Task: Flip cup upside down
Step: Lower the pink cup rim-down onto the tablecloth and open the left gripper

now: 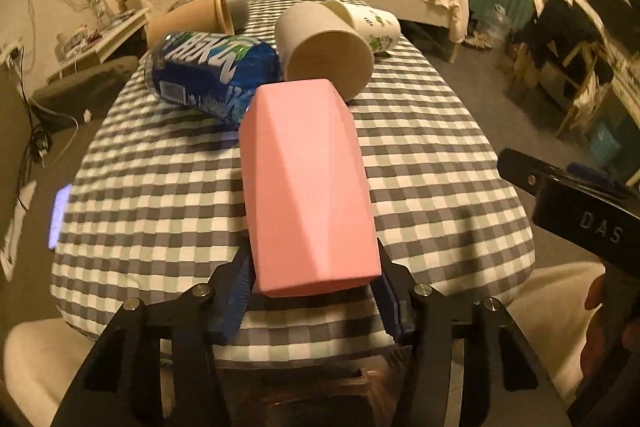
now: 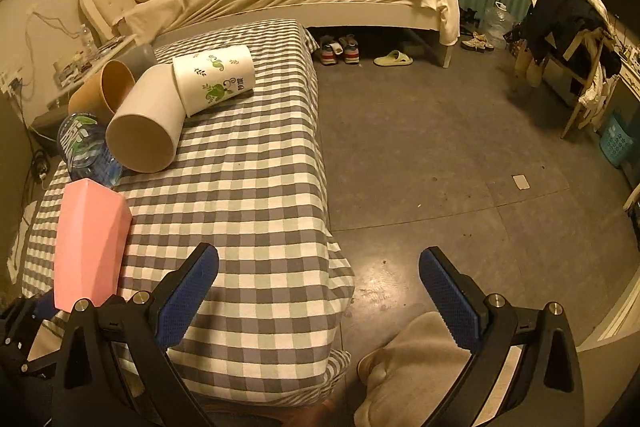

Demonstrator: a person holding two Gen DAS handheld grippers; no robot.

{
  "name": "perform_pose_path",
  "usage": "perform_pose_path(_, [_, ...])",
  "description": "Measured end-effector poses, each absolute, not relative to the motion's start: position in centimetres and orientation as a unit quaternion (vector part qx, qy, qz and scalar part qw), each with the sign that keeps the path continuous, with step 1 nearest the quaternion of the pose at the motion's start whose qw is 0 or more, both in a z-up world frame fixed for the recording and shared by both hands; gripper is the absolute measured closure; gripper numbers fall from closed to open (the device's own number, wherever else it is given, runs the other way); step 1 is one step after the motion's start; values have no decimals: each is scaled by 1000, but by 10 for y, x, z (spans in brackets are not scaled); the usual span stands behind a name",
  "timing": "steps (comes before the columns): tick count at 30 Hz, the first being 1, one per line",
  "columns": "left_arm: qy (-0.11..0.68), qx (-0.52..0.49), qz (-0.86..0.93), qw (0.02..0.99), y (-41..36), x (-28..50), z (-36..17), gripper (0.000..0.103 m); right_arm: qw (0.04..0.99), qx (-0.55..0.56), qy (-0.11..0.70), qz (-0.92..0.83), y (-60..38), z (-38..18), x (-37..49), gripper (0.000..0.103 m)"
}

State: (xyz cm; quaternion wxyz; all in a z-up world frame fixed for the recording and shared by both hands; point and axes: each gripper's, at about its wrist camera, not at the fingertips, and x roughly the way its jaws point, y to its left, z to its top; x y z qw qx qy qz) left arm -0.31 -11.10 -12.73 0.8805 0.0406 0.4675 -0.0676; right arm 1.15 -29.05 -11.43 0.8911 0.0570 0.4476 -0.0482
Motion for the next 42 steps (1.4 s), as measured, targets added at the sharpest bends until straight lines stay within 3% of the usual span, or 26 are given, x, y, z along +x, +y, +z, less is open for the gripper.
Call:
perform_pose_path(10, [433,44,-80,897,-108,-2,-84,48,892,53,446,-44,-283,-112,9,2])
perform_pose_path(21, [431,27,-75,899,-106,32,-82,49,892,50,447,-39,-279,-111,6,2])
perform_pose_path(42, [407,20,-105,907,-101,24,-60,45,902,50,425,-52,-272,-83,0,2])
